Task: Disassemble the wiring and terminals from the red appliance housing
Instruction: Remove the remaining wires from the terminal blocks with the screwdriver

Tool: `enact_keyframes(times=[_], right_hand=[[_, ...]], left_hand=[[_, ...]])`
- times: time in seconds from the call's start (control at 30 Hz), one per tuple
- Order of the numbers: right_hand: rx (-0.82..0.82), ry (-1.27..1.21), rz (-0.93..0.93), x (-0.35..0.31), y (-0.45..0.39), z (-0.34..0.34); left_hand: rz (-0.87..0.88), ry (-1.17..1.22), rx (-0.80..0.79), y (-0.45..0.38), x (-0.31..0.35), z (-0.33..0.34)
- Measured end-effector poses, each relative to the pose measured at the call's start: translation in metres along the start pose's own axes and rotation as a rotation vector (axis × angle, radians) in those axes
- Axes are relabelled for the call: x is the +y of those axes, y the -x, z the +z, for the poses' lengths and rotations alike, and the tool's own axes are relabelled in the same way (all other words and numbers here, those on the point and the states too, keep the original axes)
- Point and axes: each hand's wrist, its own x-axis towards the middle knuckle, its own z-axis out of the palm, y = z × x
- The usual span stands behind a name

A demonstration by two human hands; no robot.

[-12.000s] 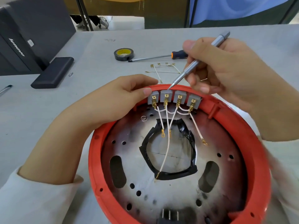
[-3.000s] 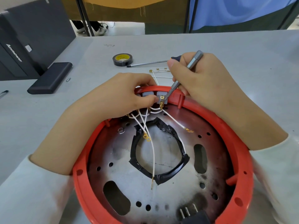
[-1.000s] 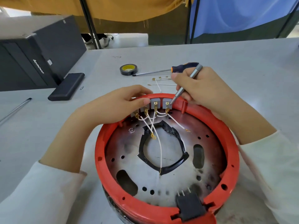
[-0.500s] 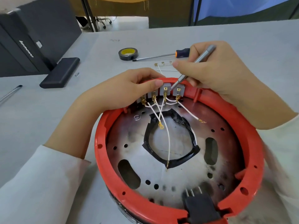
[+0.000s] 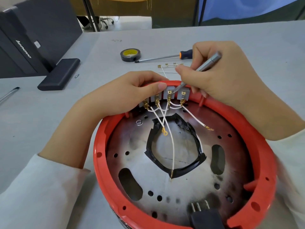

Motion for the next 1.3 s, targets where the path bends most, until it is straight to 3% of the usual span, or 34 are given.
enact_keyframes(times=[0.1,0.33,0.9,1.3], right_hand=[[0.009,0.097,-0.033,-0.003,0.002,0.001],[-0.041,-0.143,0.162,0.001,-0.007,0.003],[-0.100,-0.151,0.303,0.003,-0.017,0.002],[0.011,-0.067,0.153,0.002,-0.007,0.003]], left_hand=[[-0.001,-0.008,0.003,0.000,0.000,0.000],[0.001,0.004,0.000,-0.001,0.000,0.001],[0.003,0.019,0.000,-0.001,0.003,0.002],[0.006,0.007,0.001,0.000,0.002,0.001]])
